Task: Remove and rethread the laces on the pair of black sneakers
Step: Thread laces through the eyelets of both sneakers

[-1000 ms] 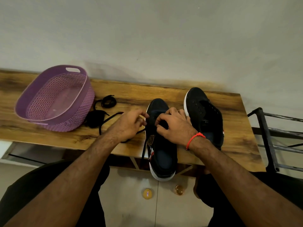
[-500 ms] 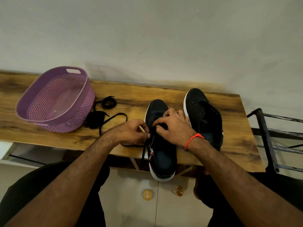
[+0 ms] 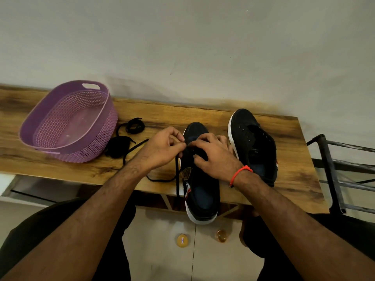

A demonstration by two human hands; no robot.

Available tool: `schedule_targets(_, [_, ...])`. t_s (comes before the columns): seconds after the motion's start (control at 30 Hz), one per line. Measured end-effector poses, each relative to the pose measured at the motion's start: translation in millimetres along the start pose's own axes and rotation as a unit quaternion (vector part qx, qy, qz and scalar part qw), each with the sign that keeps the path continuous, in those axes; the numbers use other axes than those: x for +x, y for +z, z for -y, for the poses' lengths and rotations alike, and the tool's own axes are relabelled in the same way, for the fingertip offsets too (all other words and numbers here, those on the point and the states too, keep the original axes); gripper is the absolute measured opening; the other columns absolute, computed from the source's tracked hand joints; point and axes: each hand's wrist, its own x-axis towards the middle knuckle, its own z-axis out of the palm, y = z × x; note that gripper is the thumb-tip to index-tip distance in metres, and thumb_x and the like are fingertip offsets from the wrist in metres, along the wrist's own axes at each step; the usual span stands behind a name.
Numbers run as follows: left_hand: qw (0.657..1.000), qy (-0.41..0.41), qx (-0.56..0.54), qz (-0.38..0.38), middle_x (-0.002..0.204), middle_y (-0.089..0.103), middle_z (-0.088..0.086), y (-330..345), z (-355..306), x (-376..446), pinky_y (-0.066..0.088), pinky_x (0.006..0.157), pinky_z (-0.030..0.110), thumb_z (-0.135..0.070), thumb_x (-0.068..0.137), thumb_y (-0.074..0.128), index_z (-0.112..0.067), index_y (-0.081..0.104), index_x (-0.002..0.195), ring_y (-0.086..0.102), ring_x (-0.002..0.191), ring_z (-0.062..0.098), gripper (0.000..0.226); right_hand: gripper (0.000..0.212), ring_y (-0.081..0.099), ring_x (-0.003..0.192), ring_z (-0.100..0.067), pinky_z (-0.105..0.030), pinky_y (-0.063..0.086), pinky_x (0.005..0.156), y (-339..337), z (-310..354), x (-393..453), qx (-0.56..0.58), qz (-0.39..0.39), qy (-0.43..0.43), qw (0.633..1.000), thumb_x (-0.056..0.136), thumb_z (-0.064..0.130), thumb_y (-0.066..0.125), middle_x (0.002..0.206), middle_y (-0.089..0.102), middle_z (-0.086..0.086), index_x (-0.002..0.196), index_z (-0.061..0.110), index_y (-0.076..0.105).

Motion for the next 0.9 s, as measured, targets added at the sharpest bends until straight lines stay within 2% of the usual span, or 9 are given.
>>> schedule_targets(0.17, [0.988,0.043,-0.146,-0.021,0.077,0.068,-0.014,-20.9,-12.7,-2.7,0.045,0.070,0.016,-0.020,0.095,0.068,-0.024,0.068,0.102,0.060,0.071,-0.004,0.008,0.012,0.044,0.126,-0.027,-0.051,0.039,0.107,-3.1,0.9,3.9,0.221,-0.013,0.051,0.974,0.082,0.050,0.065,0.123,0.056,0.007,0.085,0.038,0.064])
schedule_targets(0.23, [0.978,0.032,-0.192,-0.069,0.082,0.067,-0.017,-30.1,-11.6,-1.7,0.044,0.070,0.018,-0.022,0.095,0.067,-0.024,0.070,0.101,0.058,0.073,-0.003,0.007,0.025,0.058,0.109,-0.023,-0.049,0.049,0.098,-7.7,0.9,6.0,0.338,-0.014,0.069,0.939,0.072,0.053,0.062,0.103,0.063,0.005,0.080,0.030,0.067])
schedule_targets(0.33, [0.947,0.001,-0.264,-0.181,0.083,0.066,-0.014,-40.8,-7.0,2.7,0.041,0.074,0.024,-0.026,0.096,0.066,-0.028,0.069,0.101,0.060,0.075,0.001,0.006,0.013,0.057,0.082,-0.019,-0.034,0.047,0.078,-15.8,2.6,3.6,0.444,-0.021,0.049,0.894,0.089,0.026,0.062,0.084,0.059,-0.005,0.085,0.013,0.064])
schedule_targets(0.4, [0.924,-0.008,-0.314,-0.218,0.084,0.065,-0.011,-45.0,-5.3,4.2,0.043,0.073,0.026,-0.027,0.098,0.064,-0.027,0.068,0.102,0.064,0.079,0.007,0.006,0.009,0.055,0.082,-0.017,-0.026,0.045,0.074,-18.8,1.0,1.5,0.459,-0.043,0.047,0.886,0.095,0.015,0.058,0.086,0.057,-0.006,0.091,0.010,0.064])
schedule_targets(0.5, [0.934,0.042,-0.317,-0.161,0.090,0.068,-0.005,-40.0,-6.5,3.3,0.051,0.071,0.026,-0.020,0.100,0.060,-0.021,0.071,0.107,0.062,0.069,0.009,0.013,0.014,0.061,0.098,-0.012,-0.025,0.052,0.085,-13.2,-6.1,7.6,0.447,-0.074,0.057,0.890,0.095,0.021,0.062,0.101,0.065,0.001,0.104,0.011,0.064])
schedule_targets(0.6, [0.972,0.112,-0.201,-0.043,0.091,0.073,0.001,-20.9,-12.4,-2.6,0.050,0.065,0.022,-0.013,0.099,0.061,-0.017,0.075,0.108,0.060,0.071,0.009,0.017,0.051,0.050,0.128,-0.014,-0.044,0.045,0.106,-7.8,-10.6,11.5,0.287,-0.117,-0.022,0.950,0.089,0.055,0.062,0.132,0.058,0.015,0.137,0.040,0.049])
schedule_targets(0.67, [0.979,0.131,-0.154,-0.002,0.091,0.075,0.001,-11.3,-13.1,-4.0,0.049,0.063,0.022,-0.014,0.098,0.064,-0.018,0.076,0.108,0.060,0.072,0.012,0.016,0.057,0.041,0.135,-0.016,-0.054,0.038,0.108,-7.3,-9.0,9.8,0.195,-0.121,-0.067,0.971,0.089,0.063,0.054,0.139,0.052,0.020,0.143,0.050,0.038])
schedule_targets(0.8, [0.985,0.129,-0.116,-0.018,0.098,0.076,0.003,-14.1,-6.2,0.4,0.059,0.083,0.038,-0.018,0.095,0.069,-0.021,0.076,0.106,0.072,0.093,0.023,0.013,0.021,0.055,0.109,-0.011,-0.046,0.046,0.098,-10.2,-8.6,5.7,0.160,-0.152,-0.084,0.972,0.097,0.037,0.059,0.097,0.068,0.018,0.116,0.035,0.067])
schedule_targets(0.9, [0.987,0.124,-0.097,-0.033,0.096,0.077,-0.002,-19.4,-2.8,3.4,0.056,0.086,0.029,-0.018,0.093,0.071,-0.022,0.075,0.104,0.072,0.094,0.011,0.012,0.013,0.064,0.086,-0.009,-0.029,0.054,0.080,-16.4,-5.6,5.7,0.271,-0.200,-0.044,0.941,0.097,0.025,0.060,0.085,0.066,0.013,0.103,0.023,0.072])
